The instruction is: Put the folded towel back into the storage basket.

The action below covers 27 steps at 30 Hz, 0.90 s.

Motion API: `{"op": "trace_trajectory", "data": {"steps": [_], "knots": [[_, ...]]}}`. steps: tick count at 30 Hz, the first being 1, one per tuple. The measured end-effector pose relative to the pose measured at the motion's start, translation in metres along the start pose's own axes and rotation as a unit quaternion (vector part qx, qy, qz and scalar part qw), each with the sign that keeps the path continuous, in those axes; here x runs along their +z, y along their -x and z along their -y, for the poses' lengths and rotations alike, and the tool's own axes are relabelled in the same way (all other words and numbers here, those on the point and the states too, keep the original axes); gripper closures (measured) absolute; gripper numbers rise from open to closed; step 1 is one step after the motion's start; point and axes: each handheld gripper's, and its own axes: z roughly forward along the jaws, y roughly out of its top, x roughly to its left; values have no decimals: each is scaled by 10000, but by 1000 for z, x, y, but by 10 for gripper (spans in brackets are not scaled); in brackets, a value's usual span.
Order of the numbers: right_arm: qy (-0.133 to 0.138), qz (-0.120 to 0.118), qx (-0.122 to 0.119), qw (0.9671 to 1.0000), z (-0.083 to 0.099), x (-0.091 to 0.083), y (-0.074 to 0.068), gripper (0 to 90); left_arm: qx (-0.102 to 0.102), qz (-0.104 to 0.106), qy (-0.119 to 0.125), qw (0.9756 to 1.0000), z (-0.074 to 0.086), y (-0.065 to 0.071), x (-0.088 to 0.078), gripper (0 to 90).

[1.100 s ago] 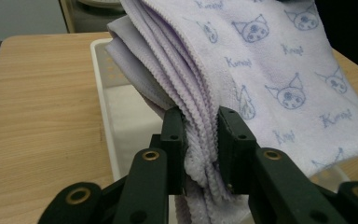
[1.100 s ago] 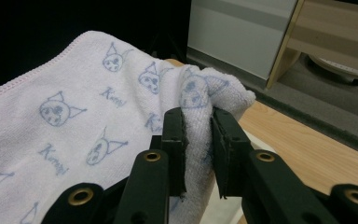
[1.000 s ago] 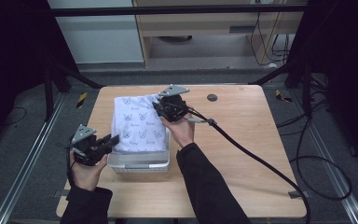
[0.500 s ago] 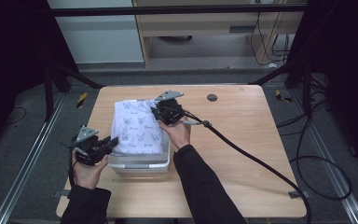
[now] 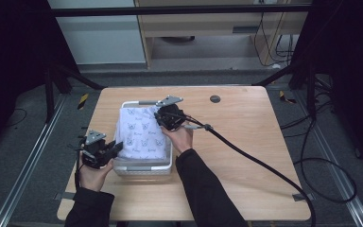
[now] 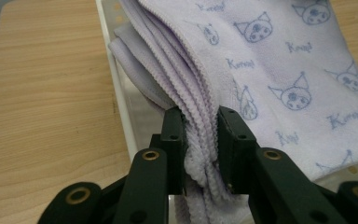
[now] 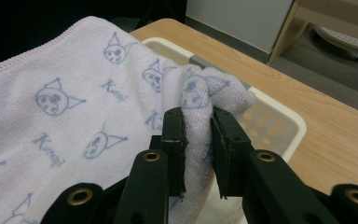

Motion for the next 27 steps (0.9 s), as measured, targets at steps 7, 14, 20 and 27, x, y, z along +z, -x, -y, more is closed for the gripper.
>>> {"op": "trace_trajectory", "data": {"steps": [7,14,20,27], "knots": [[-131,-12,108,9999,11,8,4,761,71,-21,-166,9998,4,2,10,727],[-204,-5,112,9997,17,15,4,760,114,-75,-287,9995,8,1,18,727],[-291,21,153,9995,24,21,5,754,125,-63,-384,9992,10,1,25,722],[-504,72,39,9987,30,28,5,693,122,-243,-434,9987,11,0,27,627]]}}
